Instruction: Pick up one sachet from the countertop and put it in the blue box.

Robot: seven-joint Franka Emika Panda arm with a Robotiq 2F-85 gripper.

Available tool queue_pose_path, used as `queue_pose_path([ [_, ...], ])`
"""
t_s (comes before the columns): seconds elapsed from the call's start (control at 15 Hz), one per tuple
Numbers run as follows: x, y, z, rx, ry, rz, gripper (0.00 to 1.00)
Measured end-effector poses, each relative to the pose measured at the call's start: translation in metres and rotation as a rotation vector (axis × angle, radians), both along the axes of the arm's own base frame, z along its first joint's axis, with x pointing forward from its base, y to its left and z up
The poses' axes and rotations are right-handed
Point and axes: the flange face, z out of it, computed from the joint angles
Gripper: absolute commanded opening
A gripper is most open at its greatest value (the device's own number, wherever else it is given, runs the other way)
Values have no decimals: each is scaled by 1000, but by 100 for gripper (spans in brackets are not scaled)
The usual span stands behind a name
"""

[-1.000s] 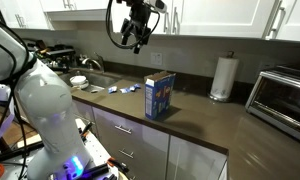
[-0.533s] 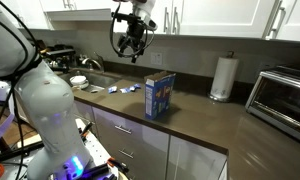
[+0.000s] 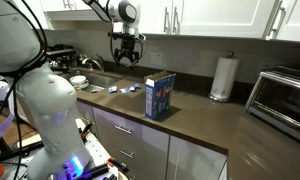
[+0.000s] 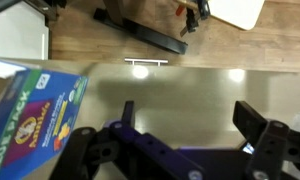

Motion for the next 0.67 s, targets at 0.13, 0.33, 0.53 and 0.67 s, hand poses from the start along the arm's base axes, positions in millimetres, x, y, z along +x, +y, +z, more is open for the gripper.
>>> queue_pose_path([
  [0.13,6,20,-6,24,-95,34,100],
  [0.33,12,40,-11,63,-232,65,100],
  [0.53,13,51,-16,89,-316,84,100],
  [0.67,14,50,-16,89,-314,83,100],
])
